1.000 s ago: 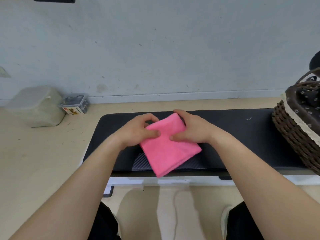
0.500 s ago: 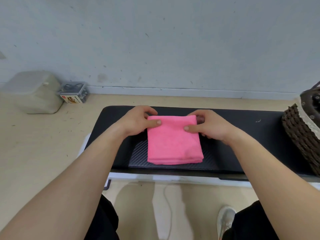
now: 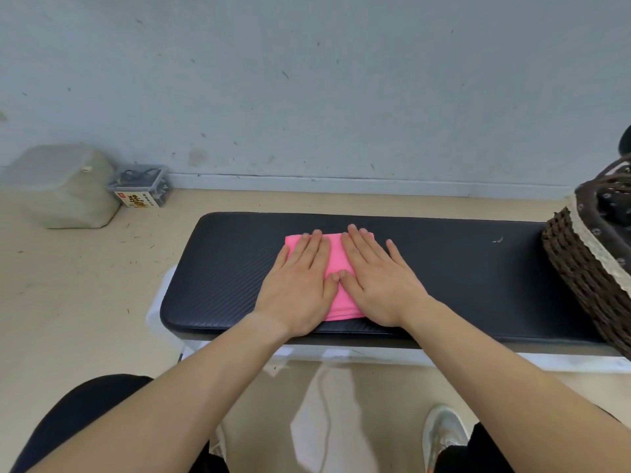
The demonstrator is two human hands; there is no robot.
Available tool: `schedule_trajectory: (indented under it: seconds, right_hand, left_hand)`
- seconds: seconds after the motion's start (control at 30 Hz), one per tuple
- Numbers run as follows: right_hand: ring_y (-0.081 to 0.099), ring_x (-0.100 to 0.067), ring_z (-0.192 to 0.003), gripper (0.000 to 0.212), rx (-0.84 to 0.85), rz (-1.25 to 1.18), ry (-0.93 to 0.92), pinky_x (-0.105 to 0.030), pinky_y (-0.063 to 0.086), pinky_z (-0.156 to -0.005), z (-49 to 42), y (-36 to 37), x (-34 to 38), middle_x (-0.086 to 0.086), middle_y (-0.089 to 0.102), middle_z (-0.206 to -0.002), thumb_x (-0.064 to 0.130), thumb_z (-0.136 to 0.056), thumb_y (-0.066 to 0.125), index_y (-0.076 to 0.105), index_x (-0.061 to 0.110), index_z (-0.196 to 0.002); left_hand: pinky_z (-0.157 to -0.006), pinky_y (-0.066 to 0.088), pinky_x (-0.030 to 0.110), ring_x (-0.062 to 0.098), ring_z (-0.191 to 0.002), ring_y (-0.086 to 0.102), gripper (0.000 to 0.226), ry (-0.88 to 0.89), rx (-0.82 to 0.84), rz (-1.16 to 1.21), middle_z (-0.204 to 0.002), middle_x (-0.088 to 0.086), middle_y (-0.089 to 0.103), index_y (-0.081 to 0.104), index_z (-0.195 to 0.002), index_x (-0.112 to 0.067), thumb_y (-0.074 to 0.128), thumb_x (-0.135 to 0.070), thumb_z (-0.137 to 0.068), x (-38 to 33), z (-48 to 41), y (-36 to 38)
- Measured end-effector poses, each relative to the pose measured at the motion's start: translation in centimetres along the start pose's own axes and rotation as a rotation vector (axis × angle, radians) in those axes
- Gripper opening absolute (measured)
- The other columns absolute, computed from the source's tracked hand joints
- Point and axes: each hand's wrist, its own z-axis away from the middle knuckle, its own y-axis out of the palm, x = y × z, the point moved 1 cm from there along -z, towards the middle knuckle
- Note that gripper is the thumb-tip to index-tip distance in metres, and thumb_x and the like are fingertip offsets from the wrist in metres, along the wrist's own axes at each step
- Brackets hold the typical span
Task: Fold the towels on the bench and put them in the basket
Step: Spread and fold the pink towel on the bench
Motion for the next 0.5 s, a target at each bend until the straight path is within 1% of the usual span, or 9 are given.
schedule_trajectory:
  seconds: [0.07, 0.1, 0.17, 0.2, 0.23, 0.27, 0.37, 0.43, 0.5]
  right_hand:
    - [-0.018, -0.007, -0.15, 0.066, 0.006, -0.062, -0.019, -0.043, -0.006, -0.124, 0.2, -0.2, -0.1, 0.007, -0.019, -0.164, 0.049, -0.104, 0.017, -0.008, 0.021, -0.159]
    - [-0.013, -0.007, -0.151, 0.067, -0.007, -0.104, -0.035, -0.042, -0.004, -0.124, 0.1, -0.4, -0.3, 0.007, -0.014, -0.165, 0.05, -0.104, 0.022, -0.003, 0.021, -0.159]
    - [0.004, -0.013, -0.153, 0.065, -0.118, -0.212, -0.043, -0.039, 0.006, -0.124, -0.1, -1.2, -0.9, 0.005, 0.007, -0.167, 0.047, -0.102, 0.037, 0.018, 0.02, -0.159]
    - [0.014, -0.018, -0.152, 0.064, -0.193, -0.258, -0.02, -0.037, 0.012, -0.123, -0.2, -1.7, -1.4, 0.002, 0.018, -0.165, 0.045, -0.1, 0.045, 0.028, 0.019, -0.156]
    - [0.02, -0.023, -0.149, 0.065, -0.237, -0.289, 0.025, -0.038, 0.018, -0.121, -0.4, -2.1, -1.7, 0.0, 0.027, -0.162, 0.043, -0.098, 0.052, 0.032, 0.019, -0.154]
    - [0.023, -0.027, -0.146, 0.069, -0.239, -0.312, 0.074, -0.04, 0.024, -0.119, -0.5, -2.5, -2.0, -0.001, 0.033, -0.158, 0.043, -0.094, 0.057, 0.033, 0.02, -0.154]
    - [0.031, -0.032, -0.14, 0.084, -0.104, -0.385, 0.152, -0.047, 0.034, -0.113, -1.1, -3.2, -2.4, -0.003, 0.043, -0.15, 0.045, -0.085, 0.066, 0.028, 0.02, -0.155]
    - [0.035, -0.029, -0.14, 0.092, -0.064, -0.446, 0.157, -0.044, 0.034, -0.114, -1.6, -3.7, -2.5, -0.005, 0.043, -0.15, 0.042, -0.079, 0.075, 0.027, 0.02, -0.155]
    - [0.044, -0.022, -0.133, 0.095, -0.057, -0.512, 0.181, -0.038, 0.039, -0.109, -2.1, -4.3, -2.6, -0.001, 0.048, -0.143, 0.035, -0.071, 0.085, 0.036, 0.021, -0.151]
  left_hand:
    - [-0.125, 0.0, 0.037, 0.011, -0.153, -0.001, 0.065, 0.031, 0.02, 0.079, -0.167, -0.004, 0.002, 0.008, -0.16, -0.019, 0.021, -0.05, -0.104, 0.5, -0.1, -0.7]
    - [-0.125, 0.005, 0.038, 0.01, -0.153, 0.007, 0.062, 0.041, 0.007, 0.164, -0.166, -0.005, 0.011, 0.017, -0.159, -0.021, 0.03, -0.048, -0.104, 0.9, -0.2, -1.4]
    - [-0.12, 0.024, 0.038, 0.013, -0.146, 0.03, 0.053, 0.008, -0.091, 0.366, -0.158, -0.007, 0.036, 0.038, -0.152, -0.024, 0.048, -0.038, -0.101, 2.1, -0.5, -3.0]
    - [-0.115, 0.032, 0.037, 0.016, -0.141, 0.037, 0.052, -0.034, -0.145, 0.409, -0.152, -0.007, 0.045, 0.044, -0.148, -0.025, 0.054, -0.036, -0.098, 2.8, -0.8, -3.7]
    - [-0.112, 0.035, 0.038, 0.019, -0.138, 0.039, 0.057, -0.08, -0.168, 0.39, -0.149, -0.005, 0.048, 0.044, -0.148, -0.025, 0.059, -0.037, -0.095, 3.3, -1.0, -4.4]
    - [-0.11, 0.036, 0.04, 0.023, -0.137, 0.037, 0.065, -0.136, -0.142, 0.332, -0.148, -0.002, 0.046, 0.04, -0.149, -0.024, 0.062, -0.042, -0.091, 3.7, -1.2, -4.7]
    - [-0.107, 0.035, 0.047, 0.033, -0.136, 0.031, 0.092, -0.342, 0.057, 0.203, -0.148, 0.009, 0.036, 0.029, -0.152, -0.017, 0.065, -0.063, -0.081, 4.2, -1.3, -4.9]
    - [-0.107, 0.036, 0.046, 0.034, -0.133, 0.033, 0.094, -0.404, 0.102, 0.254, -0.143, 0.011, 0.037, 0.036, -0.147, -0.016, 0.071, -0.065, -0.075, 4.6, -1.8, -4.9]
    - [-0.105, 0.041, 0.042, 0.03, -0.126, 0.041, 0.083, -0.4, 0.129, 0.357, -0.135, 0.008, 0.041, 0.046, -0.135, -0.018, 0.079, -0.058, -0.071, 4.7, -2.2, -5.1]
